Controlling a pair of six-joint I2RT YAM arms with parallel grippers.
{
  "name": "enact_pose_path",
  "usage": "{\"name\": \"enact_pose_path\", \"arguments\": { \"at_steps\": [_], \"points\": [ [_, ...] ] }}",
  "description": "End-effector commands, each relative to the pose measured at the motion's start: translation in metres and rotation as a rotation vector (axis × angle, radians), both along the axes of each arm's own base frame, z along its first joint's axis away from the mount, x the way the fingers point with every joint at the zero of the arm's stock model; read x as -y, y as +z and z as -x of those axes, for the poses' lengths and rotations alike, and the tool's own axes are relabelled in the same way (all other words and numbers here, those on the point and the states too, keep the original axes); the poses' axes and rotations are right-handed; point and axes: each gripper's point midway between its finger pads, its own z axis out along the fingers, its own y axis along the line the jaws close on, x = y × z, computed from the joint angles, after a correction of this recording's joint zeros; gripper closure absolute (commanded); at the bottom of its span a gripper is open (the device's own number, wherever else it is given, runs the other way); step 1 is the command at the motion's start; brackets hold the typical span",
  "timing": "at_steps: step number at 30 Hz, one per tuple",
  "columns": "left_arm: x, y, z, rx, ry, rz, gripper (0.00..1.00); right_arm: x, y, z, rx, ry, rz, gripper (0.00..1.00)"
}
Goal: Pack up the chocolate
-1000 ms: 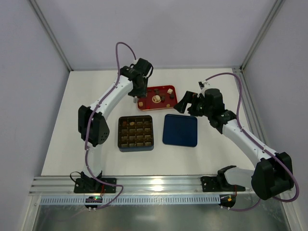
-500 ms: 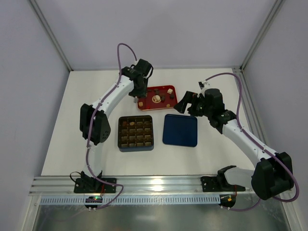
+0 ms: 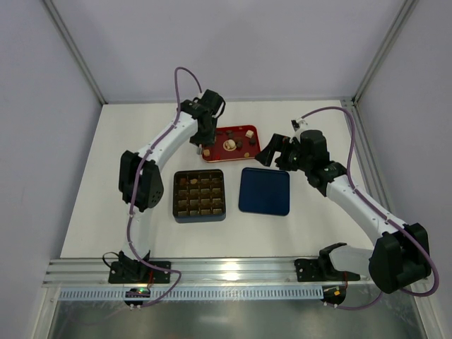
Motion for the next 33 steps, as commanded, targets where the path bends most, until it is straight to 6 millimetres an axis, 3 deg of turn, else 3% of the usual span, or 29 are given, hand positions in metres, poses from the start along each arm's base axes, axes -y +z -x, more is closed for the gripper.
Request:
{"name": "enact_pose_path", "arguments": {
  "at_steps": [1, 19, 33],
  "points": [
    [0.000, 0.003, -0.009, 0.031, -0.001, 0.017, 0.61, -0.002, 0.011, -0.006, 0.047, -0.002, -0.001, 0.05],
    [0.001, -0.002, -0.010, 0.021, 0.002, 0.031, 0.64, -0.001, 0.008, -0.004, 0.039, -0.005, 0.001, 0.05],
    [0.000, 0.028, -0.007, 0.065, -0.001, 0.058, 0.73, -0.001, 0.009, -0.003, 0.044, -0.005, -0.003, 0.05]
  ]
}}
